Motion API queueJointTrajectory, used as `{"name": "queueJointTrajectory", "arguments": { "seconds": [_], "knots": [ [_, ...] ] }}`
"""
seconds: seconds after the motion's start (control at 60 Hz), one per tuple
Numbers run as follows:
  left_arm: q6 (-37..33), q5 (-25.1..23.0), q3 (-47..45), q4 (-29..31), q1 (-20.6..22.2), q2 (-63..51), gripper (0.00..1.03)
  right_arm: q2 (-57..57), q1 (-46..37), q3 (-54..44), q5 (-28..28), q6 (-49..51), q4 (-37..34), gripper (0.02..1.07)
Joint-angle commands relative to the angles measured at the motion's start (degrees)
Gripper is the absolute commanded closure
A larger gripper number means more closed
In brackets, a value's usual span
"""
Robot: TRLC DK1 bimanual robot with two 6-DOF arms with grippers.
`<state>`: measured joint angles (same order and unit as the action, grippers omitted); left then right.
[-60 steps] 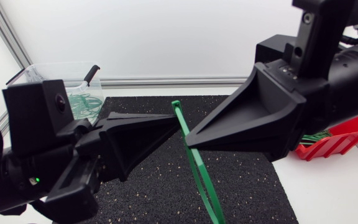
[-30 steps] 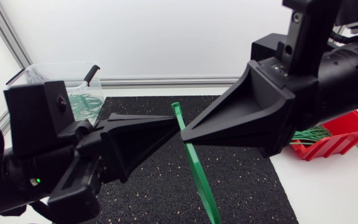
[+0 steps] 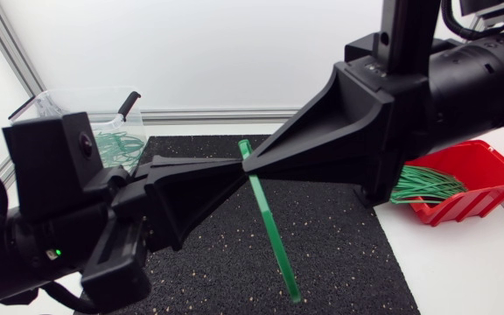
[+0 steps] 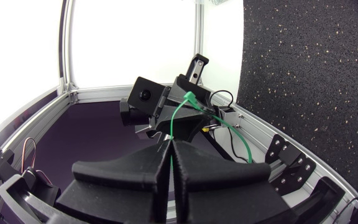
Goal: Take a green cable tie from the red box, thread the tail through the head to close it, then place it in the transparent bin on the left.
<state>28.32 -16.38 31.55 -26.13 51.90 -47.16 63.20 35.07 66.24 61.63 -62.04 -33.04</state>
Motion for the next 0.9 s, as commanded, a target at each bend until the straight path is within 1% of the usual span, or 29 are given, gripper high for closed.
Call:
{"name": "queueJointTrajectory", "arguments": {
  "seconds": [0.0, 0.133, 0.5, 0.6, 0.7, 0.883],
  "knots": [
    [-2.0, -0.7, -0.9, -2.5, 0.0, 0.1, 1.0, -0.4, -0.7, -0.6, -1.4, -3.0, 0.2, 1.01],
    [-2.6, -0.6, -0.7, -2.7, -0.2, 0.1, 1.0, -0.5, -0.8, -2.1, -1.9, -3.3, 0.4, 1.01],
    [-5.8, 1.3, -0.9, -3.1, 0.9, -0.6, 1.0, -0.9, -2.4, -2.4, -2.1, -3.5, -0.2, 1.01],
    [-7.3, 2.1, -1.2, -3.0, 2.4, -0.5, 1.0, -0.7, -2.3, -1.8, -2.1, -3.6, -0.2, 1.01],
    [-9.7, 4.9, -1.7, -3.0, 5.1, -0.3, 1.0, 0.3, -2.3, -1.2, -2.4, -4.2, -0.2, 1.01],
    [-12.3, 5.9, -1.9, -2.7, 6.4, 0.0, 1.0, 1.2, -3.1, -1.5, -2.6, -4.3, -0.1, 1.01]
  ]
}}
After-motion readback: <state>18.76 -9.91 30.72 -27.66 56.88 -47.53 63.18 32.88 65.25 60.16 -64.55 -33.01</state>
